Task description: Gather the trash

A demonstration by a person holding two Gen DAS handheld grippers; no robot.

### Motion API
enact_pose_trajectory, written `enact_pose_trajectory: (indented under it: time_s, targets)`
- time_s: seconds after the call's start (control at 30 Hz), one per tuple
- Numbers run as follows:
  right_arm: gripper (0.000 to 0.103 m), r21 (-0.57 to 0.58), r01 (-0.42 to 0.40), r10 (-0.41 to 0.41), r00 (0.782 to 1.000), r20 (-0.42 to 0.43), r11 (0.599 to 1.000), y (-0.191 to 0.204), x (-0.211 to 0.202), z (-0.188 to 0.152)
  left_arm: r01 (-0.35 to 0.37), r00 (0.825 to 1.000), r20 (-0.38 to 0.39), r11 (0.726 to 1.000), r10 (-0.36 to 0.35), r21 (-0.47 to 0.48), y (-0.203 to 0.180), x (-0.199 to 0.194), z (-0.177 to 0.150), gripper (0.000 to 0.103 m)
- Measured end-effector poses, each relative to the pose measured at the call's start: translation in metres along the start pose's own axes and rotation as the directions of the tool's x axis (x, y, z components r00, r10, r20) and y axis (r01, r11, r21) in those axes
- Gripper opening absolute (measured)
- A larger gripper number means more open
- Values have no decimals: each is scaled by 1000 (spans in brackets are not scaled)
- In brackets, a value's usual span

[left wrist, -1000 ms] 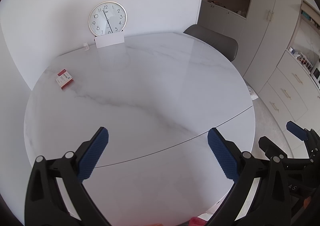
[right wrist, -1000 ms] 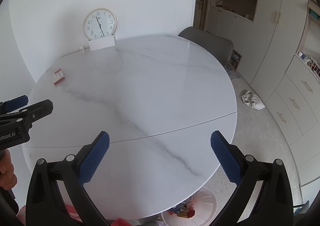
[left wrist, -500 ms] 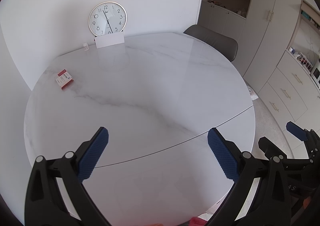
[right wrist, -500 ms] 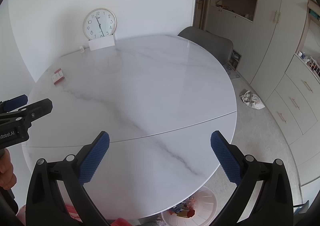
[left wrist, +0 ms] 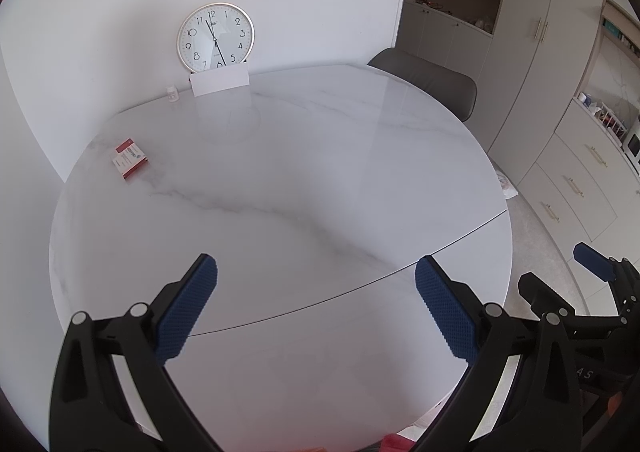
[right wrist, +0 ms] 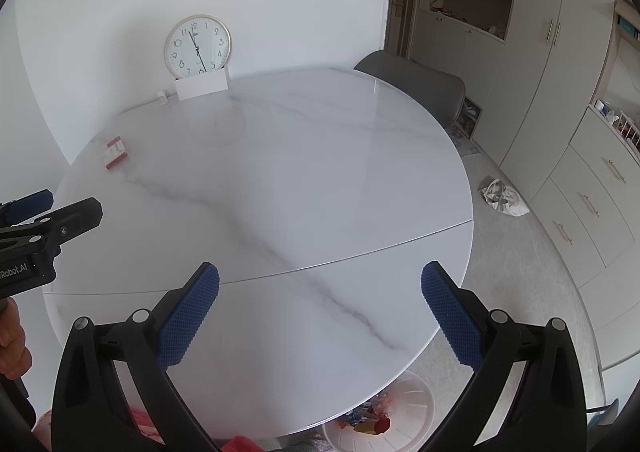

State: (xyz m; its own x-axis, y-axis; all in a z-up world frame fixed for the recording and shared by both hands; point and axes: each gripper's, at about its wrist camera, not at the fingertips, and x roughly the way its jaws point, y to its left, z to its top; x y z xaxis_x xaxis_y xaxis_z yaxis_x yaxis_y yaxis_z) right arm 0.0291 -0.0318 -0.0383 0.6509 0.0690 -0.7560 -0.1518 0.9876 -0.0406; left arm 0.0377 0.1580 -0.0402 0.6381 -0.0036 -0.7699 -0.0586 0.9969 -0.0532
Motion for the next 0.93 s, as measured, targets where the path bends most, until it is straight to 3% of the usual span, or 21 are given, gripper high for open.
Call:
enact_pose_trajectory:
  time_s: [0.6,0.93]
  targets:
    - [100,7,-6,6,1000,-14,1000,-3,8,-7,8,999,43,1000,-9,22,-4,0,-2,95]
    - [100,7,-4,4,1000,-15,1000,-2,8,-6,12,1000,-1,1000,-12,-1,-4,7,-1,95]
